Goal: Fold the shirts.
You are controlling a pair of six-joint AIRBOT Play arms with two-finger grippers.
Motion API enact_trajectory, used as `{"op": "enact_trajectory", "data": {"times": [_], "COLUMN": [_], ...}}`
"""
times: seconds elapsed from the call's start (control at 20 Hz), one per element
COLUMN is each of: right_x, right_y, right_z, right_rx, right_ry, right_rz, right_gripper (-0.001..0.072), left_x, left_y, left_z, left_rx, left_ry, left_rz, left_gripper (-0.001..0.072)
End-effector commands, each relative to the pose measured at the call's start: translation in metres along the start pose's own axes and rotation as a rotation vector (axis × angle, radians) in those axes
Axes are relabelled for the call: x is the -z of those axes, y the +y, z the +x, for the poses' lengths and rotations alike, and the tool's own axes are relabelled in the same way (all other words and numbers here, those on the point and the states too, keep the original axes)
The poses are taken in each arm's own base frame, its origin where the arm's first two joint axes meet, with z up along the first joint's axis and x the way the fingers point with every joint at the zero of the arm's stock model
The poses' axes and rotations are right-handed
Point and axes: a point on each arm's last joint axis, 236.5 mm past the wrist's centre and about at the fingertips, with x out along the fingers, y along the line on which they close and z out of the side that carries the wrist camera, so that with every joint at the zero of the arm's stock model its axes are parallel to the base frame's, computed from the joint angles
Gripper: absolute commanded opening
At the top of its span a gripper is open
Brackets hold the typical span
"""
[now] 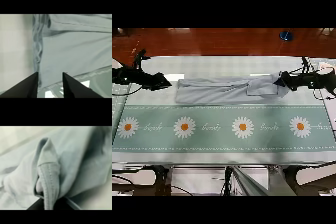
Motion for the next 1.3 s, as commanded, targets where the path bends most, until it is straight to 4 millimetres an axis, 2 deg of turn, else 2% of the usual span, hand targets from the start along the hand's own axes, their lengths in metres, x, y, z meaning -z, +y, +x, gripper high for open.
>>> {"op": "enact_trajectory", "data": {"times": [0.0,0.05,0.1,0.15,0.3,0.45,0.6,0.75,0.9,1.05,1.25], "right_x": [-0.008,-0.004,0.001,0.008,0.024,0.04,0.052,0.053,0.055,0.06,0.065], "right_y": [0.033,0.037,0.043,0.048,0.061,0.062,0.059,0.067,0.073,0.074,0.079], "right_z": [-0.046,-0.059,-0.07,-0.08,-0.107,-0.132,-0.156,-0.174,-0.18,-0.18,-0.179], "right_rx": [0.023,0.048,0.063,0.07,0.098,0.164,0.238,0.263,0.26,0.251,0.227], "right_ry": [-0.053,-0.05,-0.039,-0.025,0.002,0.032,0.043,0.0,-0.013,0.006,0.021], "right_rz": [-0.124,-0.148,-0.165,-0.181,-0.224,-0.258,-0.296,-0.32,-0.319,-0.314,-0.302], "right_gripper": [0.0019,0.0019,0.0019,0.0019,0.0019,0.0019,0.0019,0.0019,0.0019,0.0019,0.0019], "left_x": [-0.005,-0.006,-0.005,-0.002,0.018,0.05,0.078,0.104,0.135,0.16,0.175], "left_y": [-0.055,-0.078,-0.105,-0.13,-0.202,-0.266,-0.317,-0.348,-0.366,-0.374,-0.378], "left_z": [0.007,0.01,0.014,0.018,0.043,0.079,0.111,0.138,0.163,0.183,0.206], "left_rx": [0.17,0.229,0.291,0.344,0.422,0.463,0.507,0.544,0.576,0.584,0.563], "left_ry": [-0.013,-0.015,-0.01,-0.002,0.028,0.063,0.068,0.109,0.183,0.241,0.242], "left_rz": [-0.027,-0.029,-0.025,-0.014,0.06,0.13,0.133,0.043,-0.02,-0.064,-0.108], "left_gripper": [0.0366,0.0295,0.011,0.0024,0.0024,0.0024,0.0023,0.0022,0.0023,0.0022,0.0022]}}
